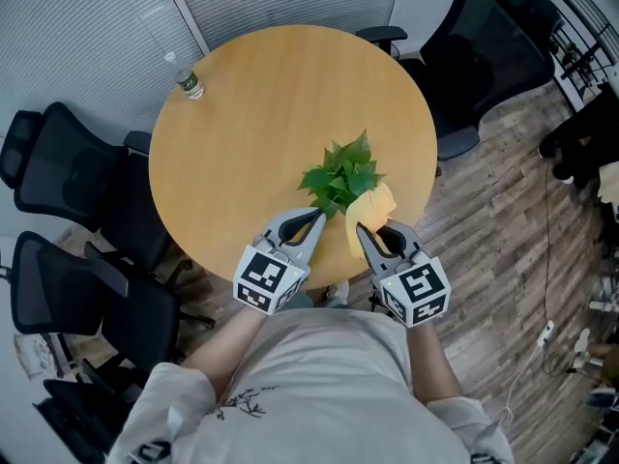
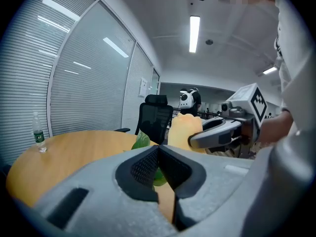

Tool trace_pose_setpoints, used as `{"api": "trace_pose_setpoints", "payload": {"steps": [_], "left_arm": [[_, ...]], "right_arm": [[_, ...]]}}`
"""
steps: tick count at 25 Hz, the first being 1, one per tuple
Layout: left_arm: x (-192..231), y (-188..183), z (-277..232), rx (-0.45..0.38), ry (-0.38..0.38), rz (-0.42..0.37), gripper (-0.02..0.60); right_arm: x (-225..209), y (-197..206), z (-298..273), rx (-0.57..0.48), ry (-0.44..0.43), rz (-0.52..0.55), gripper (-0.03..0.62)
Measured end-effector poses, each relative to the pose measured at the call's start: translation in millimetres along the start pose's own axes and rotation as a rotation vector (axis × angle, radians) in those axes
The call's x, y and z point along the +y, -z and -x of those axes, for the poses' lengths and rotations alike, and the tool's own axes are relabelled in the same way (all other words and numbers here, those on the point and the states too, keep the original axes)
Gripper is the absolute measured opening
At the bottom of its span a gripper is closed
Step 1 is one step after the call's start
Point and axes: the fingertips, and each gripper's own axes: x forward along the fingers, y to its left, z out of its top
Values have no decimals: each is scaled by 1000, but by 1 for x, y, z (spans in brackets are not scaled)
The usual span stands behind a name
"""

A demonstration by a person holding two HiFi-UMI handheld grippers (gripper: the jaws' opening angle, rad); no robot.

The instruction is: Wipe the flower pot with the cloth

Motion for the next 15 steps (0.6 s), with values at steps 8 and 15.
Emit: {"api": "trace_pose_setpoints", "payload": {"steps": [8, 15], "left_arm": [[1, -6, 8, -6, -11, -23, 11], [0, -7, 11, 3, -10, -18, 11]], "right_arm": [[6, -3, -3, -6, -16, 4, 44], [13, 2, -6, 4, -38, 10, 43]]}}
